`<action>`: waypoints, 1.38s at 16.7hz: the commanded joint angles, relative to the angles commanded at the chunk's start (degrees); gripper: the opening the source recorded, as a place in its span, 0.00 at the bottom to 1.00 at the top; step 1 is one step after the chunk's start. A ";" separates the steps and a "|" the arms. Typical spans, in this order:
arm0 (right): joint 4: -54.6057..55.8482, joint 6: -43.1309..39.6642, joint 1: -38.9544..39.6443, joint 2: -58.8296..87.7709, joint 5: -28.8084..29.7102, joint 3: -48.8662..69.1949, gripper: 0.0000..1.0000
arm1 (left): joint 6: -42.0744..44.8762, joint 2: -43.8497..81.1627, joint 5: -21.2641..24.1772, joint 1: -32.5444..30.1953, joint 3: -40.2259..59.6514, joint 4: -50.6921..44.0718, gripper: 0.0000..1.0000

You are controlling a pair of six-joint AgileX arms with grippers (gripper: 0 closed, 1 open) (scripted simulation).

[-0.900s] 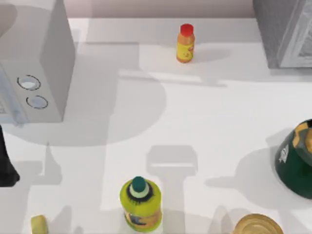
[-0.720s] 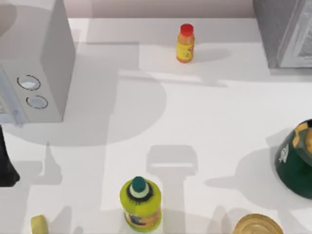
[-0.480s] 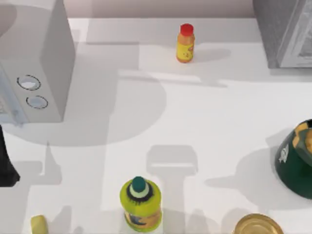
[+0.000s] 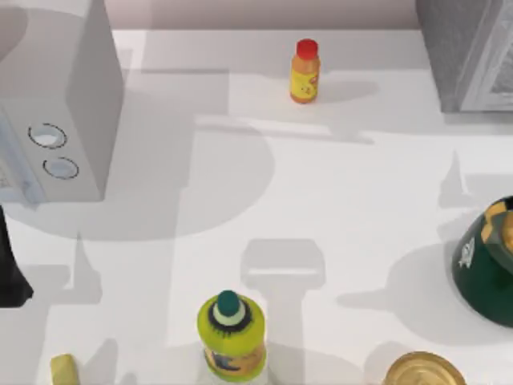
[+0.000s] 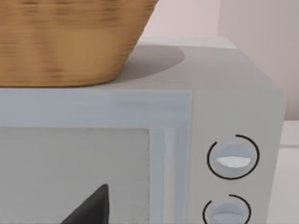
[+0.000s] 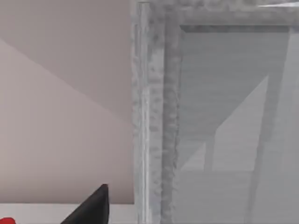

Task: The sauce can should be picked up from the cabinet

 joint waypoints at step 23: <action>-10.92 0.42 8.15 44.95 9.02 57.95 1.00 | 0.00 0.00 0.00 0.00 0.00 0.00 1.00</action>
